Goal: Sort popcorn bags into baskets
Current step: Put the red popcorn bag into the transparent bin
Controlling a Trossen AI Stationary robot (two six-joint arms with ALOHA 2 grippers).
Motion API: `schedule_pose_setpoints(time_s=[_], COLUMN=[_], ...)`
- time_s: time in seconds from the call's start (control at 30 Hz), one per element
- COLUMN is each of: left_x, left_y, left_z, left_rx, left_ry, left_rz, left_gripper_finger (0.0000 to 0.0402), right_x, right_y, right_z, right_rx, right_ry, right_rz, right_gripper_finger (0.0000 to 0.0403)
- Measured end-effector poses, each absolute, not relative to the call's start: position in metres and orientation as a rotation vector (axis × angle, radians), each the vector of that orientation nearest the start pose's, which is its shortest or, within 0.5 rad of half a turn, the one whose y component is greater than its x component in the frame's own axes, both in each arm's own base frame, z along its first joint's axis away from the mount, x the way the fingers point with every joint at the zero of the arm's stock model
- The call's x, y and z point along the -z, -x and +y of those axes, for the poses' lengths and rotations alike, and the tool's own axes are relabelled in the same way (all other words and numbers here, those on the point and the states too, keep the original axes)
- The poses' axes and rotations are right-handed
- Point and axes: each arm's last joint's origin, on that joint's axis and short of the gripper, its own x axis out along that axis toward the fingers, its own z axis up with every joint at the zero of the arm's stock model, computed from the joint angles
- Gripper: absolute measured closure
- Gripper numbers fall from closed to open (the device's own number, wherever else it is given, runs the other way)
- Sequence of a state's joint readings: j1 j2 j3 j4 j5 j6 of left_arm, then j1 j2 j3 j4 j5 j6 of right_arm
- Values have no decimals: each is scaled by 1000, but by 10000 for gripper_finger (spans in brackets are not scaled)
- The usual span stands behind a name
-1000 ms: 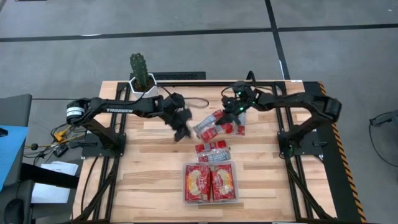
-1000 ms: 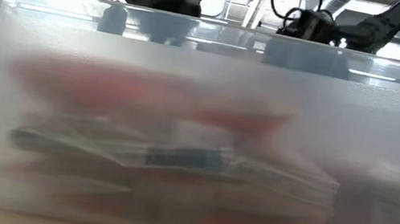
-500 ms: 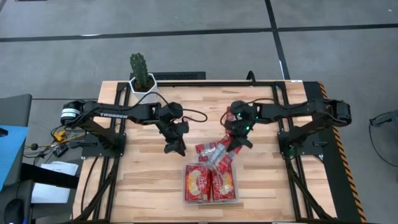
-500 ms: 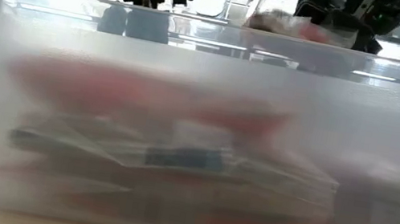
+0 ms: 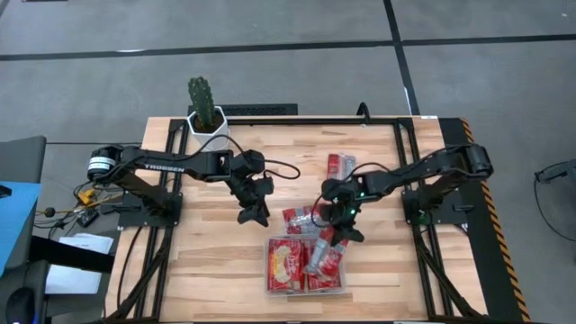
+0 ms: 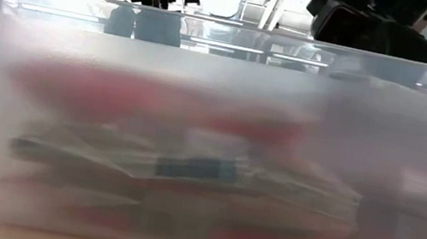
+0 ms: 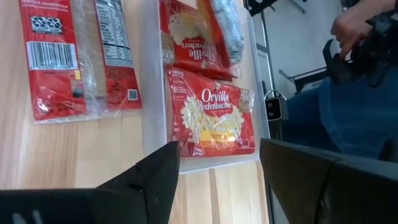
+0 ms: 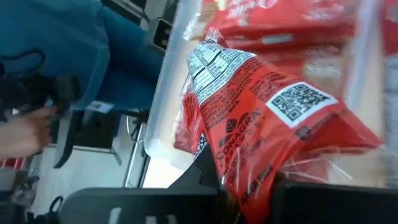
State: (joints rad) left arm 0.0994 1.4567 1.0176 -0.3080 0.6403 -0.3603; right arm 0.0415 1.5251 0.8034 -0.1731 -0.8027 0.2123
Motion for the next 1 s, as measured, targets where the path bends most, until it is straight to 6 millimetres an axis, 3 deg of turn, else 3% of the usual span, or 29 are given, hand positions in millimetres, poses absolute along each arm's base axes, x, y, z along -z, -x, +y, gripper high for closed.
schedule_pose_setpoints(time_s=[0.53,0.73,1.0], left_x=[-254,-252,-251], left_y=[-304,-303,-302], left_z=[13,14,13], left_rx=[394,375,376], left_ry=[584,561,552], left_rz=[795,805,817], left_gripper_finger=[192,192,192], right_x=[-185,-185,-186], right_y=[-315,-319,-319], right_z=[62,61,61], right_rx=[-813,-805,-783], right_ry=[-345,-271,-257], right_rz=[1059,1043,1043], right_gripper_finger=[353,300,189])
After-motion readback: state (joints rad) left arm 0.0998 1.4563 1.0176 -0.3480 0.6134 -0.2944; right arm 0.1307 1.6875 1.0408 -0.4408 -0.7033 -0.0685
